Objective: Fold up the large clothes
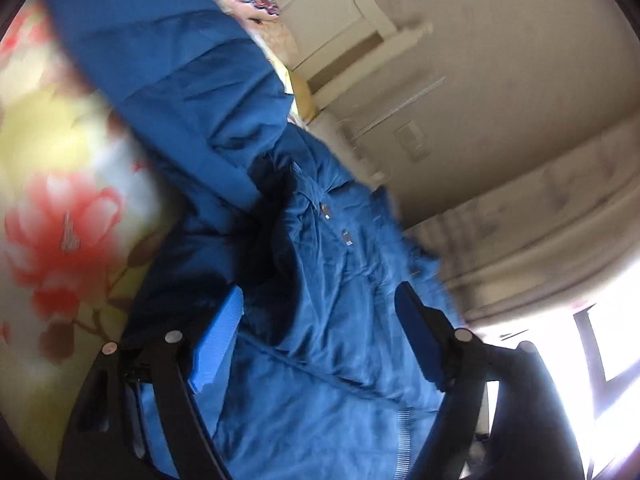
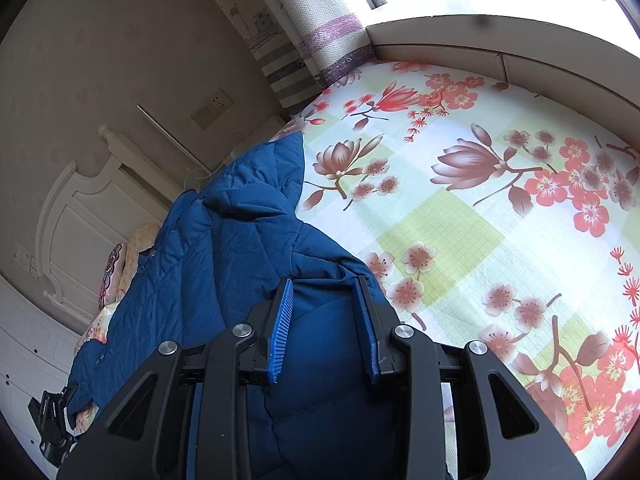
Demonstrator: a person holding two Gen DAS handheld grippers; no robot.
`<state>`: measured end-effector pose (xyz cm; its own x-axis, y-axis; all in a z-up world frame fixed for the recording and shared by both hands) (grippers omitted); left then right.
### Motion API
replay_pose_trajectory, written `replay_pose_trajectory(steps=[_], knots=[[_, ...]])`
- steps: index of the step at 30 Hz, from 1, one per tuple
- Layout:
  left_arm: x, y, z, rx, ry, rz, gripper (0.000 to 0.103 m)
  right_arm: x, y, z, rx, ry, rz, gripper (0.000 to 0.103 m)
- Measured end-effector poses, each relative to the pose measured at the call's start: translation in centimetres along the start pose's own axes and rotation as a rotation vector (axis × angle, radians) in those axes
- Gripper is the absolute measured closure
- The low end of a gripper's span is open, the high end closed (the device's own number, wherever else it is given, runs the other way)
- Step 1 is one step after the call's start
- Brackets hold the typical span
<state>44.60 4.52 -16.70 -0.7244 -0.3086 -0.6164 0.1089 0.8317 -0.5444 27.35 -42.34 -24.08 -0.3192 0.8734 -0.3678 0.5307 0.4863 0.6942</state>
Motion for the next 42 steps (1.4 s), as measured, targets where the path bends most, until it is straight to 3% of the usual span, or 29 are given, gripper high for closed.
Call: replay_pose_trajectory(steps=[2,3,4,5,6,7,10,13,14,15,16,17,18,19,20,22,23,24,27,30,33,36,38,42], knots=[[-0.4,-0.5,0.8,-0.069,0.034,0.062,0.029,0.0,0.0,0.0,0.0,0.001,-0.001,0.071],[-0.5,-0.5,1.5,-0.117,0.061,0.091,0.049,0.0,0.0,0.0,0.0,0.001,0.0,0.071],[-0.6,-0.2,2.0,-0.157,0.08,0.111,0.075,-0.1,0.0,0.0,0.0,0.001,0.001,0.071],[-0.3,0.0,2.1,-0.16,0.091,0.144,0.079,-0.1,0.0,0.0,0.0,0.001,0.001,0.071],[-0.2,-0.1,1.9,-0.145,0.074,0.156,0.094,-0.1,0.0,0.0,0.0,0.002,0.002,0.071],[-0.2,-0.3,1.4,-0.116,0.048,0.169,0.099,0.0,0.0,0.0,-0.001,0.002,0.002,0.071],[-0.6,-1.6,-1.3,-0.149,-0.068,0.224,0.099,-0.1,0.0,0.1,0.001,0.002,0.0,0.071],[0.0,-2.3,-3.3,-0.171,-0.106,0.245,0.099,-0.1,0.0,0.1,0.002,0.002,-0.001,0.071],[0.3,-2.7,-3.2,-0.18,-0.084,0.276,0.098,-0.1,0.0,0.1,0.002,0.002,-0.001,0.071],[0.7,-3.0,-2.6,-0.187,-0.044,0.307,0.096,-0.1,-0.1,0.1,0.002,0.003,-0.001,0.071],[1.2,-2.8,-2.4,-0.196,-0.01,0.32,0.084,-0.1,0.0,0.1,0.002,0.002,-0.001,0.071],[1.7,-2.2,-1.9,-0.231,0.032,0.325,0.071,-0.1,0.0,0.1,0.002,0.002,-0.002,0.071],[1.7,-1.9,-1.9,-0.259,0.038,0.321,0.048,-0.1,0.0,0.1,0.002,0.002,-0.002,0.071],[1.7,-1.6,-3.2,-0.283,0.013,0.321,0.041,-0.1,0.0,0.1,0.002,0.002,-0.002,0.071],[0.8,-1.9,-4.7,-0.34,-0.067,0.326,0.04,-0.1,0.0,0.1,0.002,0.002,-0.002,0.071],[-0.9,-3.1,-7.6,-0.388,-0.208,0.344,0.02,-0.1,0.0,0.1,0.003,0.002,-0.003,0.071],[-1.7,-4.5,-8.7,-0.378,-0.263,0.378,0.017,-0.1,0.0,0.1,0.006,0.001,-0.005,0.071],[-2.3,-5.8,-8.6,-0.369,-0.264,0.433,0.015,-0.1,0.0,0.1,0.007,0.0,-0.007,0.071],[-2.3,-7.3,-4.5,-0.373,-0.086,0.57,0.015,-0.2,0.0,0.1,0.006,-0.005,-0.007,0.071],[-0.8,-5.7,0.5,-0.354,0.074,0.568,0.017,-0.2,0.1,0.0,0.01,-0.01,-0.011,0.071],[1.9,-3.9,3.9,-0.362,0.17,0.614,0.014,-0.2,0.1,-0.1,0.015,-0.015,-0.017,0.071],[2.5,-4.4,4.4,-0.347,0.178,0.642,0.002,-0.1,0.3,-0.2,0.025,-0.02,-0.024,0.071],[2.9,-4.3,4.4,-0.346,0.182,0.639,0.002,-0.3,1.0,-1.2,0.039,-0.069,-0.046,0.071],[2.9,-4.2,4.2,-0.334,0.174,0.629,0.002,0.0,7.8,-3.4,-0.002,-0.157,-0.273,0.066]])
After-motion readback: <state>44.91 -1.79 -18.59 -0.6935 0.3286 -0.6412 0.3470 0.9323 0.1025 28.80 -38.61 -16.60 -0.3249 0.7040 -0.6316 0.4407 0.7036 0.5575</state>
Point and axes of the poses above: each gripper's, at about its wrist camera, not at the fingertips, and z roughly the way its jaws point, y to its left, x to its underside, the point moved 9 cm from there along z, roughly the way its jaws point, and after that the axes turned 15 degrees about z, right-handed, at the moved point
